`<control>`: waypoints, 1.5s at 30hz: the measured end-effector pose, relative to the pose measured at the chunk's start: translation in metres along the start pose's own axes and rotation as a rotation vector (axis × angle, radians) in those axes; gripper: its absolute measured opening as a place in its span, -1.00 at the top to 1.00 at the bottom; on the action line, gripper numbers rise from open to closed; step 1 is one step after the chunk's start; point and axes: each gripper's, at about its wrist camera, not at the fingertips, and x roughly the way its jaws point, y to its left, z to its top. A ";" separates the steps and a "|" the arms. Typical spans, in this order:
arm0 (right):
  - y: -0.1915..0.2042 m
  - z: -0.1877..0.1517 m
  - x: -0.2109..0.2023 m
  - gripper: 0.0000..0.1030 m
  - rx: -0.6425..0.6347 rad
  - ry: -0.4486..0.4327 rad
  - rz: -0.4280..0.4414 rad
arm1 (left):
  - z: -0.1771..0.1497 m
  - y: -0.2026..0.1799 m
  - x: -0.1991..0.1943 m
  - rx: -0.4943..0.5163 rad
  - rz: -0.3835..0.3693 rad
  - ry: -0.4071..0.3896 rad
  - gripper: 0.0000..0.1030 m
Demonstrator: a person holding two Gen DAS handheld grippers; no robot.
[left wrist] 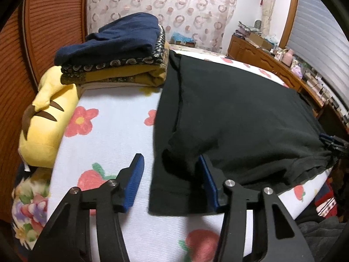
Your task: Fold small clothes
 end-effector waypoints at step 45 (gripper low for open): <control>-0.009 -0.022 -0.032 -0.07 0.146 -0.123 -0.067 | 0.137 -0.286 -0.045 0.420 -0.586 -0.249 0.83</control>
